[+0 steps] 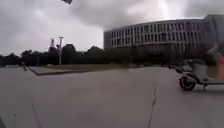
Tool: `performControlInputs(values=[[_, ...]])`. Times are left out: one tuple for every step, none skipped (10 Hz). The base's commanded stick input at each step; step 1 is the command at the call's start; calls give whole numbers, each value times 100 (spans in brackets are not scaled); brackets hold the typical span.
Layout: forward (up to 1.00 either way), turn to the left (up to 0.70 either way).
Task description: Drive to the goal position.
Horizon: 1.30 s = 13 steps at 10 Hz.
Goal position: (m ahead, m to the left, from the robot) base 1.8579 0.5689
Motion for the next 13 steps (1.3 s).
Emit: performControlInputs(values=[[85, -15], [85, -15], [85, -15], [85, -15], [85, -15], [85, -15], [85, -15], [85, -15], [85, -15], [85, -15], [85, -15], [85, -15], [85, -15]])
